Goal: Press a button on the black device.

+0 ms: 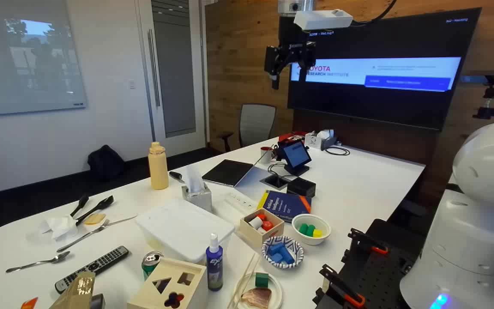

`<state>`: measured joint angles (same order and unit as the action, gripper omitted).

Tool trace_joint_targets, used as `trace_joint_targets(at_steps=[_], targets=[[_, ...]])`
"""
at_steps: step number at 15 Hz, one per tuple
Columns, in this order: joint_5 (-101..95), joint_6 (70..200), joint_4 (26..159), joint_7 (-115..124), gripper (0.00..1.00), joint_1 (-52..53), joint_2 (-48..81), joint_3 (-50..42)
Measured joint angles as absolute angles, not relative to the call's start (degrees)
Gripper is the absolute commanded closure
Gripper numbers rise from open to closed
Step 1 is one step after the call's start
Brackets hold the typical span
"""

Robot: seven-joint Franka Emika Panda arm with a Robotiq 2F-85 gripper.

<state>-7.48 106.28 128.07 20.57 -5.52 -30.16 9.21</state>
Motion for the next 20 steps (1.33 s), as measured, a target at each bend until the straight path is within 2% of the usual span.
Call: trace_joint_targets(at_steps=[9,14,20], targets=[[-7.5,109.9,127.5,21.7,0.00,-5.7,-26.1,7.1],[-7.5,119.2,121.9,21.8,0.00,-8.2,-12.1,0.3],[-6.3,123.6,106.4,21.8,0.00,-11.1,8.0,-8.3]])
